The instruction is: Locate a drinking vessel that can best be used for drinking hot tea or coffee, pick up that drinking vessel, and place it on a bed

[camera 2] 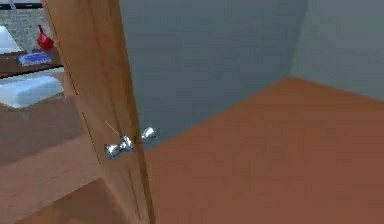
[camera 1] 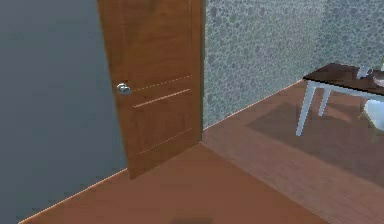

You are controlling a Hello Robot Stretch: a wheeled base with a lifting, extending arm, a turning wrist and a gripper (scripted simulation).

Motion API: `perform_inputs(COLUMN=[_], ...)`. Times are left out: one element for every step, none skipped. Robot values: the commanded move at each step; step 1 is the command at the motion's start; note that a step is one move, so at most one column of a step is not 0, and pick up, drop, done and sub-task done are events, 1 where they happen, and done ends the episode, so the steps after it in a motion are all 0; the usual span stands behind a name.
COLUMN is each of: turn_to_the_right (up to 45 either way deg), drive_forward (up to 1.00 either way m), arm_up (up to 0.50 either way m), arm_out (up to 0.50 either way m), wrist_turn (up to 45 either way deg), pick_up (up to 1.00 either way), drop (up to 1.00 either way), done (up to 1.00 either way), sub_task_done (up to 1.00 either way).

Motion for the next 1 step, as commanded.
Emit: perform_inputs(turn_to_the_right=[0.0], drive_forward=[0.45], arm_up=[0.0], arm_out=[0.0], wrist_turn=[0.0], pick_up=[0.0], drop=[0.0], done=[0.0], sub_task_done=[0.0])
